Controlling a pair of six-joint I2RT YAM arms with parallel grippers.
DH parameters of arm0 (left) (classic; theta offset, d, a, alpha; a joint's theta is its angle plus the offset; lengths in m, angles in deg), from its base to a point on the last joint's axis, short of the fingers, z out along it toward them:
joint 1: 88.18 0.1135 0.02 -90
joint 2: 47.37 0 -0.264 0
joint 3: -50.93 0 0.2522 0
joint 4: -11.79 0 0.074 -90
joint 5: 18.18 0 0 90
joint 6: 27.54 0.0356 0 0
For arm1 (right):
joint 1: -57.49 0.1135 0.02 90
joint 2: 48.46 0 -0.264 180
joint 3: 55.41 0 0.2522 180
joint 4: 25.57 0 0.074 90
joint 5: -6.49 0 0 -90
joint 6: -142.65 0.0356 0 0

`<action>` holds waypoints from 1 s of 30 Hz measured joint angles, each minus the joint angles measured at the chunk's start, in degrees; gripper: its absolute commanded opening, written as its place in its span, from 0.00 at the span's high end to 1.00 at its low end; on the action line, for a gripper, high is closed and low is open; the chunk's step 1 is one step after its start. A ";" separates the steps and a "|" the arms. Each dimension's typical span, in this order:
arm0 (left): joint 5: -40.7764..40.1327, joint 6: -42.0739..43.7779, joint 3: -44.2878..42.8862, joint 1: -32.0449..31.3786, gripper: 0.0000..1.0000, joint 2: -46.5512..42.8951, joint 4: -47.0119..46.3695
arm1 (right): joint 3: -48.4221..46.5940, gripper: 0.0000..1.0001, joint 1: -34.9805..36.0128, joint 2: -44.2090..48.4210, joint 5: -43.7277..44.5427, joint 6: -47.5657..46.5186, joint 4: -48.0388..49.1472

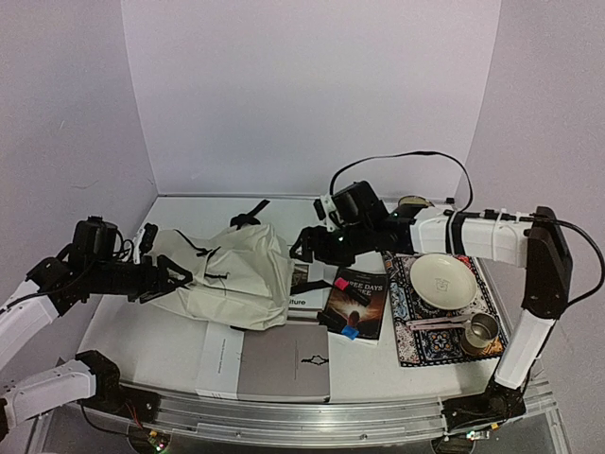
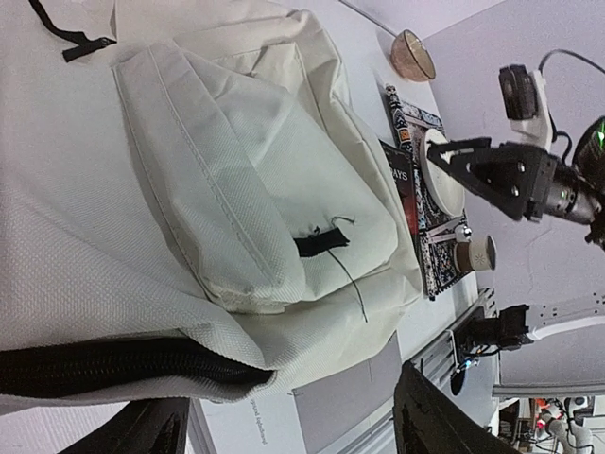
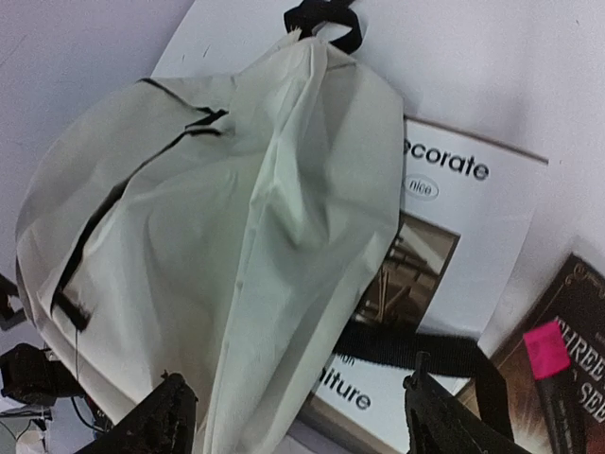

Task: Pack the student bag
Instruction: Hold the student bag with the book.

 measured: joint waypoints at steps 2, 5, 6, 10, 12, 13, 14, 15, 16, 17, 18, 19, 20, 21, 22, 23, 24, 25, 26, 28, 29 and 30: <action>-0.99 0.80 -1.67 0.00 0.25 1.68 0.94 | 3.32 0.18 1.54 1.66 -0.84 3.16 2.02; -1.49 1.41 -2.46 0.00 0.25 3.51 1.84 | 6.38 0.18 4.68 1.73 -1.50 7.05 4.99; -1.55 1.42 -2.46 0.00 0.25 4.18 2.20 | 7.24 0.19 5.65 1.59 -1.69 8.15 5.87; -1.94 1.42 -2.46 0.00 0.24 5.16 3.33 | 9.06 0.42 8.84 -0.63 -3.09 12.13 10.28; -1.94 1.45 -2.47 0.00 0.24 5.05 3.38 | 9.06 0.61 9.30 -2.68 -4.03 13.21 12.27; -1.94 1.49 -2.51 0.00 0.23 5.05 3.44 | 9.06 0.73 9.30 -3.55 -4.07 12.98 12.49; -1.92 1.52 -2.62 0.00 0.23 5.05 3.60 | 9.03 0.83 9.17 -4.10 -3.88 12.71 11.98; -1.95 1.59 -2.94 0.00 0.23 5.05 4.02 | 8.92 0.92 8.98 -4.35 -3.68 12.23 11.26; -2.00 1.68 -3.39 0.00 0.23 5.05 4.58 | 8.76 0.98 8.74 -4.42 -3.47 11.61 10.41; -2.12 1.90 -4.04 0.00 0.23 5.05 5.23 | 8.30 1.00 8.36 -4.42 -3.40 10.48 9.60; -2.40 2.33 -4.94 0.00 0.23 5.14 6.01 | 7.73 1.00 7.89 -4.39 -3.36 9.44 8.99; -2.61 2.86 -5.98 0.00 0.23 5.37 6.83 | 7.15 1.00 7.15 -4.31 -3.44 8.42 8.31; -3.00 3.24 -7.10 0.00 0.22 5.71 7.04 | 6.78 1.00 6.18 -4.10 -3.47 7.46 7.52; -3.38 3.91 -8.48 0.00 0.22 6.25 7.27 | 6.48 1.00 5.06 -3.74 -3.44 6.12 6.50; -3.77 4.51 -9.83 0.00 0.22 6.95 7.82 | 6.24 1.00 4.00 -3.39 -3.44 4.96 5.50; -4.06 5.22 -11.24 0.00 0.22 7.79 8.35 | 5.98 1.00 3.09 -3.01 -3.46 3.88 4.49; -4.34 6.02 -12.72 0.00 0.23 8.80 8.86 | 5.60 1.00 2.23 -2.72 -3.58 2.71 3.41; -4.48 6.95 -14.16 0.00 0.24 9.90 9.41 | 5.09 1.00 1.38 -2.44 -3.85 1.36 2.21; -4.51 7.75 -15.49 0.00 0.25 10.97 9.85 | 4.58 1.00 0.71 -2.26 -4.05 0.23 1.26; -4.52 9.58 -18.05 0.00 0.28 13.49 10.37 | 3.61 1.00 -0.21 -1.98 -4.45 -1.78 -0.34; -4.48 10.41 -19.08 0.00 0.29 14.79 10.52 | 3.22 1.00 -0.33 -1.90 -4.79 -2.60 -0.92; -4.41 11.28 -20.07 -0.11 0.30 16.22 10.57 | 2.87 1.00 -0.38 -1.86 -5.16 -3.32 -1.39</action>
